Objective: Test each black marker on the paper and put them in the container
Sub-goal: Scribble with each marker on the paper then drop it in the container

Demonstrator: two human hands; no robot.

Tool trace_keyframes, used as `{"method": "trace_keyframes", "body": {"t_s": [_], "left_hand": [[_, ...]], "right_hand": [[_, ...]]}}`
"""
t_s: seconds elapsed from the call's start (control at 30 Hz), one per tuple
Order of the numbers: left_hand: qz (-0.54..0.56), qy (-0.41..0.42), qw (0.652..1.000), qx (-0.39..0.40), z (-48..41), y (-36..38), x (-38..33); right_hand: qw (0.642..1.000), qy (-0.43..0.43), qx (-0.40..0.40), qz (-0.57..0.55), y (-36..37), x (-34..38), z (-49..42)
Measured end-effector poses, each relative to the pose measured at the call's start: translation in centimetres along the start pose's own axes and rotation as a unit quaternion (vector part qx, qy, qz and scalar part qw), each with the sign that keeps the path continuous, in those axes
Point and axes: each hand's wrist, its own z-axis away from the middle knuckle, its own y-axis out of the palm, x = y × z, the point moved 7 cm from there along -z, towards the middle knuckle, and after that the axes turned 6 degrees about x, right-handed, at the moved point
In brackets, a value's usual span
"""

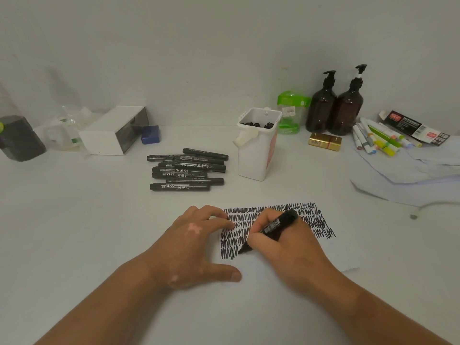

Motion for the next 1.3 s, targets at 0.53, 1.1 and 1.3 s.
{"method": "trace_keyframes", "body": {"t_s": [0.53,1.1,1.3], "left_hand": [[0.403,-0.059,0.885,-0.226,1.1,-2.5,2.6],[0.605,-0.019,0.780,-0.161,0.2,-1.2,1.7],[0.600,0.012,0.790,-0.121,0.2,-0.8,0.0]], "right_hand": [[0.940,0.008,-0.113,-0.321,-5.6,-1.2,-1.0],[0.941,-0.045,-0.034,-0.335,-4.4,0.3,-0.6],[0.948,-0.058,0.019,-0.312,-2.7,1.0,-0.3]]}}
